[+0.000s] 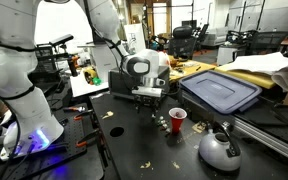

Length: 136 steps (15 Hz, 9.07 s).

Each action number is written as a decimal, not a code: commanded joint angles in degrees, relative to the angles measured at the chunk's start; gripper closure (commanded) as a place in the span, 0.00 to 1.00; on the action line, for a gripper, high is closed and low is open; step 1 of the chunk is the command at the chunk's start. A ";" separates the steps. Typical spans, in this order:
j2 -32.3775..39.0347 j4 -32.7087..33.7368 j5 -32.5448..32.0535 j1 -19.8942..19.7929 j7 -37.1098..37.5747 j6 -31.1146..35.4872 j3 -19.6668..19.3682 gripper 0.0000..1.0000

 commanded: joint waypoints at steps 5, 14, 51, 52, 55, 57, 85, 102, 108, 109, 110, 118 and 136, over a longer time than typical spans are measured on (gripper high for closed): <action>3.14 3.51 0.24 -0.79 -2.07 2.42 0.69 0.00; 7.03 8.08 1.13 -3.07 -4.36 1.76 0.87 0.32; -5.74 7.37 -10.05 -0.54 28.01 0.77 -11.05 0.51; -5.36 7.39 -9.85 -0.60 28.42 0.88 -10.95 0.50; -5.69 6.53 -8.85 -0.77 28.59 1.45 -10.30 0.28; -7.31 5.27 -7.83 -0.97 27.49 1.10 -9.43 0.15; 1.06 9.83 13.18 -2.33 32.03 -3.15 -6.80 0.00; 9.29 16.94 18.60 -4.24 34.02 -6.96 -0.13 0.73; 9.37 17.63 17.58 -2.80 34.67 -8.45 -0.76 0.84; 9.38 17.63 17.51 -2.63 34.69 -8.58 -0.82 0.90; 9.38 17.69 17.34 -2.39 34.86 -8.76 -1.00 0.69; 8.29 16.22 11.17 -0.51 33.18 -9.88 -2.80 0.06; -2.92 15.51 -4.44 1.40 22.43 -14.02 -3.73 0.00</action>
